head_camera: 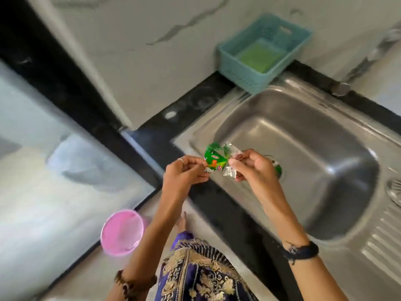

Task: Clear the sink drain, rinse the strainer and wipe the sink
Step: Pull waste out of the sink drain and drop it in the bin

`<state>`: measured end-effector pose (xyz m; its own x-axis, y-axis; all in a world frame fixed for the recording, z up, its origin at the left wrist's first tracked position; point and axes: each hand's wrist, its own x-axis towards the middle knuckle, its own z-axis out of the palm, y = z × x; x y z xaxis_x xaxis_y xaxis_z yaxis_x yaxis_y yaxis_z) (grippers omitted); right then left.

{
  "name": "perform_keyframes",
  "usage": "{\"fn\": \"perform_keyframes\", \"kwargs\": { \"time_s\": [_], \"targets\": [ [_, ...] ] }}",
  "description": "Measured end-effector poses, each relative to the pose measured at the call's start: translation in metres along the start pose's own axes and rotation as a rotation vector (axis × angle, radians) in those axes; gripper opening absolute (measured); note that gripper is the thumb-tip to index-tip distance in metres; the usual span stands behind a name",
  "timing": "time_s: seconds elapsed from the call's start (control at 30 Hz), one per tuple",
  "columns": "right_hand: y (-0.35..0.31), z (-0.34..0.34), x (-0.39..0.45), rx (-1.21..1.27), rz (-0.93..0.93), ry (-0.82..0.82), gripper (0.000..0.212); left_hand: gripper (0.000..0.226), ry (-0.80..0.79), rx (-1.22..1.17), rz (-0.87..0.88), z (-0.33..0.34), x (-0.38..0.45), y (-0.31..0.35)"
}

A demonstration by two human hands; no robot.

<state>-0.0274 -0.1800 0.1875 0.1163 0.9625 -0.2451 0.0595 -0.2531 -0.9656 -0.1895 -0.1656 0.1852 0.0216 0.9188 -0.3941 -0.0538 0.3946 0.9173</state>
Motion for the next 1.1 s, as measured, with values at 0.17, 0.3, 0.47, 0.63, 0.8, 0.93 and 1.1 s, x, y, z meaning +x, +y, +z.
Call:
{"fn": "perform_keyframes", "kwargs": {
  "time_s": [0.17,0.3,0.47,0.63,0.8,0.93,1.1],
  "targets": [
    [0.013,0.096,-0.034,-0.086,0.037,-0.322,0.015,0.007,0.325,-0.124,0.027,-0.088,-0.072,-0.032],
    [0.049,0.178,-0.052,-0.222,0.066,-0.523,0.014,0.009,0.595,-0.180,-0.055,-0.157,-0.109,-0.084],
    [0.158,0.280,-0.062,-0.462,0.215,-0.640,0.021,0.007,0.763,-0.287,-0.284,-0.246,-0.116,-0.202],
    [0.311,0.376,-0.029,-0.624,0.234,-0.614,0.007,0.019,0.751,-0.205,-0.386,-0.325,-0.038,-0.340],
    [0.454,0.445,0.019,-0.762,0.184,-0.600,0.013,0.018,0.860,-0.080,-0.412,-0.379,0.051,-0.471],
    [0.536,0.471,0.053,-0.871,0.173,-0.596,0.018,0.025,0.844,-0.039,-0.457,-0.396,0.094,-0.547],
    [0.578,0.479,0.074,-0.876,0.162,-0.652,0.023,0.016,0.679,-0.068,-0.440,-0.405,0.106,-0.587]
  ]
}}
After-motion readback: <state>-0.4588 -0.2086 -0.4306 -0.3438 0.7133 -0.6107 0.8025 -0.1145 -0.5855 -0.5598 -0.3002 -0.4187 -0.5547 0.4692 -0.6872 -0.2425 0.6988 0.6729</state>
